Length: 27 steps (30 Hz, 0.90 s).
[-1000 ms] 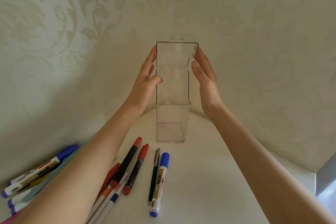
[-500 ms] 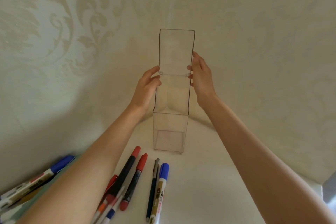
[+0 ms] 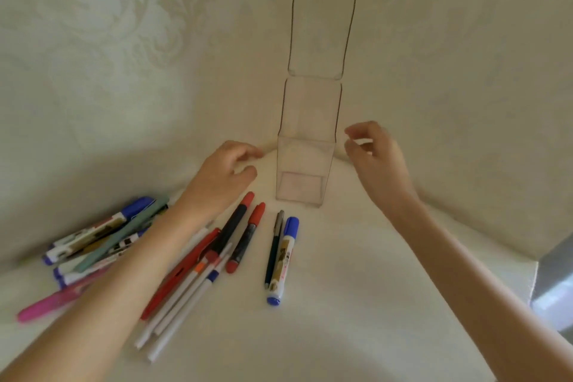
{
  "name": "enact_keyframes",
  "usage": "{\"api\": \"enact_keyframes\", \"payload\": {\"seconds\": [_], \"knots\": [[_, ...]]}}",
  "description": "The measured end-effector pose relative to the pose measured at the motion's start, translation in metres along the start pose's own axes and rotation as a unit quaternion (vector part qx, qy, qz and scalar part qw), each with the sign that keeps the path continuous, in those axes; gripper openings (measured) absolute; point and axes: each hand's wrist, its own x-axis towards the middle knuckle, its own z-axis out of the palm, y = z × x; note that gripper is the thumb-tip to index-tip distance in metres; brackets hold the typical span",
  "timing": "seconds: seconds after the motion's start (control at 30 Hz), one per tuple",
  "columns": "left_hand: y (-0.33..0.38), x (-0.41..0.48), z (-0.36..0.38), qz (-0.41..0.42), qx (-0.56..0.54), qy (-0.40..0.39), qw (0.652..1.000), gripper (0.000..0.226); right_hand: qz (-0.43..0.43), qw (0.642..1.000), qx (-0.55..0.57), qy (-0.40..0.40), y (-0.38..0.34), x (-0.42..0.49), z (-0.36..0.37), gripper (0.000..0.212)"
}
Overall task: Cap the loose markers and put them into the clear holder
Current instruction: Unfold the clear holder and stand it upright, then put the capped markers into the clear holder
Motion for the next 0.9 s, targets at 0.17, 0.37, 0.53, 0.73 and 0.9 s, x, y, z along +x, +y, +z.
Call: {"api": "enact_keyframes", "payload": {"seconds": [0.17,0.37,0.53,0.73,0.9], "knots": [[-0.035,-0.040,0.017,-0.143,0.177,0.038,0.973,0.032,0.102,0.967,-0.125,-0.199,0.008,-0.078,0.037,0.031],[-0.045,-0.022,0.029,-0.191,0.275,-0.009,0.942,0.055,0.096,0.933,-0.279,-0.205,0.005,-0.087,0.078,0.042],[-0.037,-0.013,0.043,-0.168,0.328,-0.068,0.927,0.053,0.127,0.933,-0.257,-0.218,0.002,-0.080,0.084,0.028],[-0.027,-0.009,0.051,-0.181,0.357,-0.068,0.914,0.031,0.163,0.948,-0.154,-0.227,0.006,-0.073,0.072,0.032],[-0.029,-0.007,0.039,-0.188,0.198,-0.033,0.961,0.025,0.124,0.980,-0.034,-0.155,0.006,-0.064,0.045,0.039]]}}
